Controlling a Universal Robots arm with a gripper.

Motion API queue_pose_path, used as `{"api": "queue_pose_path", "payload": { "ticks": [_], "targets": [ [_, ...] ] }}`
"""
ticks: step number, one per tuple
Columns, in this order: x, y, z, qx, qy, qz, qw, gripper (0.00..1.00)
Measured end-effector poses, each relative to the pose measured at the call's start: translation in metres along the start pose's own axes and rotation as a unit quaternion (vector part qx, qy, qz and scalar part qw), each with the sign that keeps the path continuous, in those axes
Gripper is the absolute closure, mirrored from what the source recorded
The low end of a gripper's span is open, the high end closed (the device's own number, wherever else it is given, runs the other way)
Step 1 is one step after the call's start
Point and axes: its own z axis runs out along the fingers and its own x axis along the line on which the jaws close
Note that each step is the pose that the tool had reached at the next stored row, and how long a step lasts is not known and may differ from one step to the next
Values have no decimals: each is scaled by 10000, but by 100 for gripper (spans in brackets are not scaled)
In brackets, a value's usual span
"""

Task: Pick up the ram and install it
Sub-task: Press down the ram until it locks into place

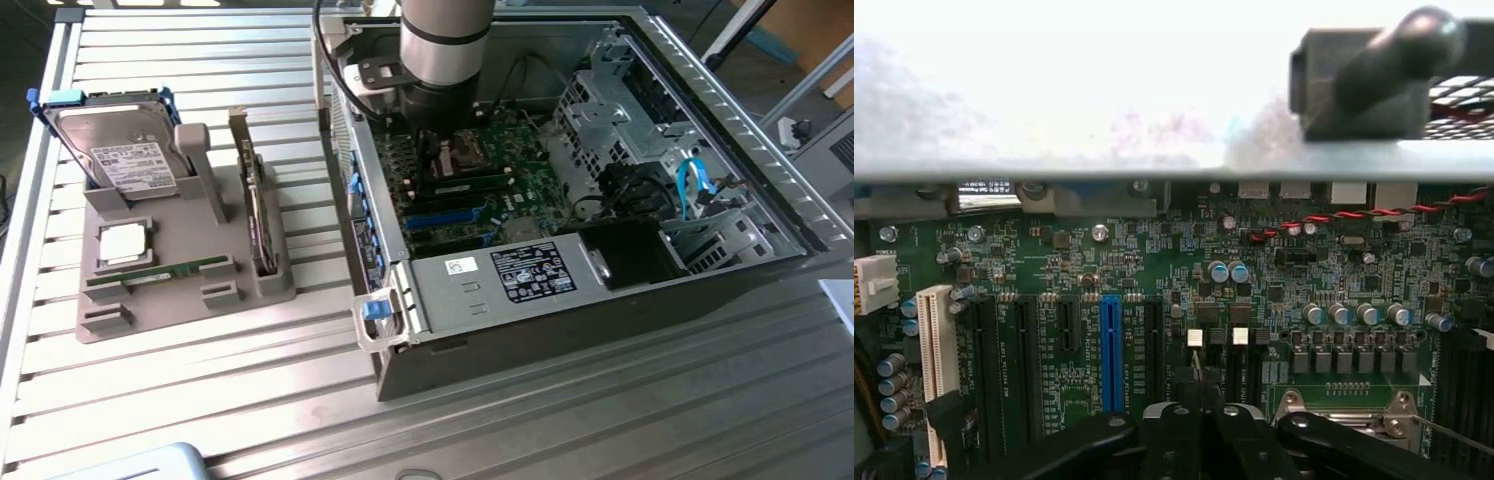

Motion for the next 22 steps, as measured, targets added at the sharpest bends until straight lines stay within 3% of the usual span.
{"api": "queue_pose_path", "payload": {
  "ticks": [22],
  "targets": [
    [1, 2, 21, 1, -1, 0, 10000, 90]
  ]
}}
